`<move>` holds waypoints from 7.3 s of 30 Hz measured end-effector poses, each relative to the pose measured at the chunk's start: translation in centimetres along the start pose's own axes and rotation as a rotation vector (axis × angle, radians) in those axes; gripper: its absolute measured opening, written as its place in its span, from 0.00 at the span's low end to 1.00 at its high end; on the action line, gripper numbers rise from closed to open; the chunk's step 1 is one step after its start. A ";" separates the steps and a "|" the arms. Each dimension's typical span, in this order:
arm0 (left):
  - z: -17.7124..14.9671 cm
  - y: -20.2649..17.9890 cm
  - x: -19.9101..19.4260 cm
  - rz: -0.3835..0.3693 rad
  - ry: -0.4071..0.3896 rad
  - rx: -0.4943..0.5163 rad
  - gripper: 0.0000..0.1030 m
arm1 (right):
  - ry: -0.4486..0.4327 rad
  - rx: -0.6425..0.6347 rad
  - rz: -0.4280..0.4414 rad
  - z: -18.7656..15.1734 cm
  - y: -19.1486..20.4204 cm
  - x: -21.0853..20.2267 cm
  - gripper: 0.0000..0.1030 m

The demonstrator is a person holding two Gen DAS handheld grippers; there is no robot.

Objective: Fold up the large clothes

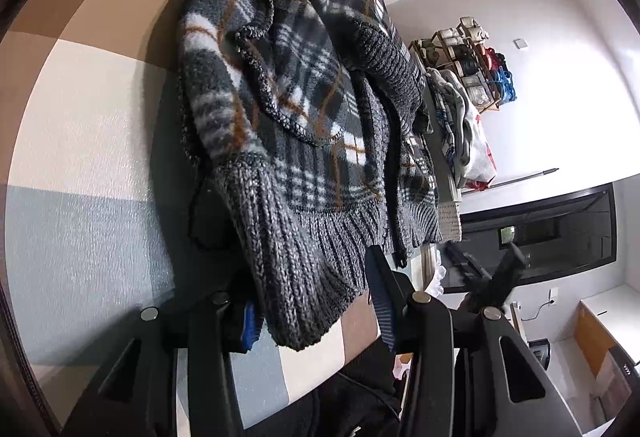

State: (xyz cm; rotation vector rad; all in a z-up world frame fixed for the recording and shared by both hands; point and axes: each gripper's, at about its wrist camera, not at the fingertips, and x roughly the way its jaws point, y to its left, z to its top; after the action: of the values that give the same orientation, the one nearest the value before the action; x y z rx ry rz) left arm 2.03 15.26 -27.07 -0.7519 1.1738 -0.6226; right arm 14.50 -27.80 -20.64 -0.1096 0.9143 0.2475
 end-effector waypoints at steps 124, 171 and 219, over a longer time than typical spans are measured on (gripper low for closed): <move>21.7 -1.0 -1.9 -0.091 0.094 -0.311 0.07 | 0.303 0.942 0.571 19.7 -12.4 14.6 0.14; 17.9 -9.4 4.8 0.274 0.022 0.091 0.41 | 0.061 0.082 0.208 23.4 2.3 10.7 0.80; 8.7 -12.0 4.9 0.673 -0.164 0.467 0.64 | -0.079 0.104 0.276 17.8 15.1 9.2 1.00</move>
State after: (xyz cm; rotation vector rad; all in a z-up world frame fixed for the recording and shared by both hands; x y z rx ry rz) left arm 11.22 5.81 -18.63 0.0077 0.9942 -0.2406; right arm 29.71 -8.12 -16.98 0.1229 0.8612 0.4560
